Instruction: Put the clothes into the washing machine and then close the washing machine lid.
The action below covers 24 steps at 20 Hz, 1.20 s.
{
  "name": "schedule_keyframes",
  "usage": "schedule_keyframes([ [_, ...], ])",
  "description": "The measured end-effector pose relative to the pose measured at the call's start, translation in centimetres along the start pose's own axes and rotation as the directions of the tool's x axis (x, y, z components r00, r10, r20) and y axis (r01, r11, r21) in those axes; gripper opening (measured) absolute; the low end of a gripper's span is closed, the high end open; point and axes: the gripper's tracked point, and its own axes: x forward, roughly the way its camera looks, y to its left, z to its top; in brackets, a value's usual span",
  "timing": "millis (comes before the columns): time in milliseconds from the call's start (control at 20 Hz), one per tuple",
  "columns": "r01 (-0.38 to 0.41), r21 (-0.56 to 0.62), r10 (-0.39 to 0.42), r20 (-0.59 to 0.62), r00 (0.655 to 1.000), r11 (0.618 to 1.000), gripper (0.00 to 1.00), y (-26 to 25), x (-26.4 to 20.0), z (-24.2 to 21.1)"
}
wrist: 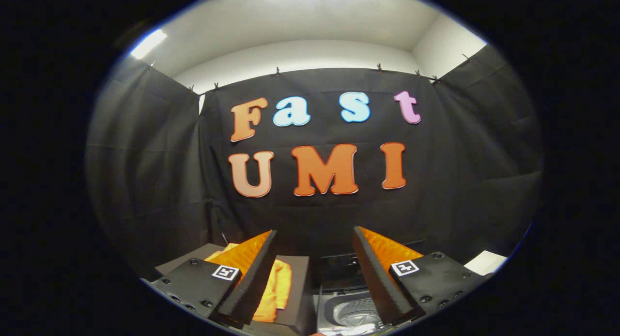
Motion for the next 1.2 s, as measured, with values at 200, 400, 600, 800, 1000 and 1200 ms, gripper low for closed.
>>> schedule_keyframes([
  [200,-0.104,0.034,0.105,-0.046,0.993,0.994,0.98,8.1,2.6,-2.5],
  [400,-0.136,0.030,0.139,-0.115,0.984,0.990,0.98,12.7,5.1,-6.2],
  [600,-0.167,0.034,0.170,-0.234,0.957,0.985,0.99,15.9,8.0,-11.1],
  [800,-0.141,0.006,0.135,-0.322,0.937,0.990,0.99,16.2,10.5,-14.7],
  [1000,-0.112,-0.012,0.099,-0.385,0.917,0.994,0.99,15.6,11.6,-17.1],
  [1200,-0.105,-0.030,0.079,-0.460,0.884,0.994,0.99,15.5,12.3,-19.8],
])
